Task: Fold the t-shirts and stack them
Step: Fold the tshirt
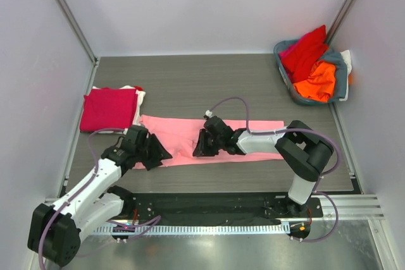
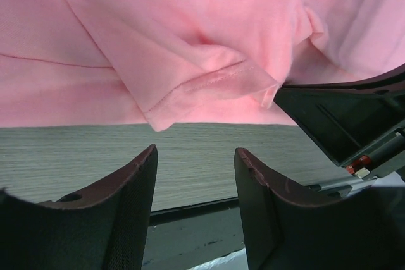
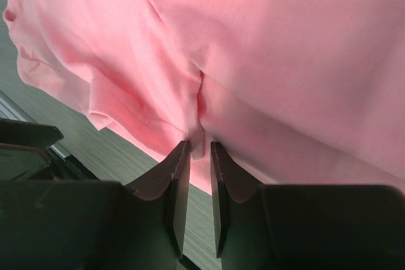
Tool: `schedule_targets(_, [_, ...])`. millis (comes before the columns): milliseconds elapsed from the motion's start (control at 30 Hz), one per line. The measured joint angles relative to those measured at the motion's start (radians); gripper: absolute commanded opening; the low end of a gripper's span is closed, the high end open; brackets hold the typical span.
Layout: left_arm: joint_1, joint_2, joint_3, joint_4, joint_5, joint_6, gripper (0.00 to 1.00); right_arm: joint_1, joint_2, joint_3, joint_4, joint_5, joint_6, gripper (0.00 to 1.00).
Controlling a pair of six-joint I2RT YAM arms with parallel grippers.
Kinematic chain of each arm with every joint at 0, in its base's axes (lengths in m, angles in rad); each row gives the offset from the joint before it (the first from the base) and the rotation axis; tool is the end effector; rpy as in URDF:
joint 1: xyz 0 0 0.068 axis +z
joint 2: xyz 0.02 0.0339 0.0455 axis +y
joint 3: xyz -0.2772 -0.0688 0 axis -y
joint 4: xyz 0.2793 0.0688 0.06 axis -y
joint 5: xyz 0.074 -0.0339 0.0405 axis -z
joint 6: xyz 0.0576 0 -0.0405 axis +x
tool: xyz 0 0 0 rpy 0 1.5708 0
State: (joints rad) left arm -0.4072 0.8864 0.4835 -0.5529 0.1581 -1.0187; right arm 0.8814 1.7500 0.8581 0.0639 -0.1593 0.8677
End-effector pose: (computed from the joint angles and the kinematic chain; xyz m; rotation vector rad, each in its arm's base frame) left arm 0.1807 -0.0878 0.1671 -0.7441 2.5820 -0.7189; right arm 0.2347 0.2990 0.1102 -0.0998 2.6311 0.9212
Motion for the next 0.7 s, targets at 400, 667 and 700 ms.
schedule_targets(400, [-0.01,0.062,-0.021,0.027,-0.068,-0.005,0.43,0.0,0.006,0.002,0.019,-0.006,0.02,0.27])
schedule_targets(667, [-0.013,0.127,-0.03,0.069,-0.094,-0.022,0.36,0.0,0.006,0.002,0.034,-0.012,0.03,0.27])
schedule_targets(700, [-0.014,0.137,-0.03,0.076,-0.097,-0.024,0.36,0.0,0.006,0.002,0.036,-0.013,0.03,0.27])
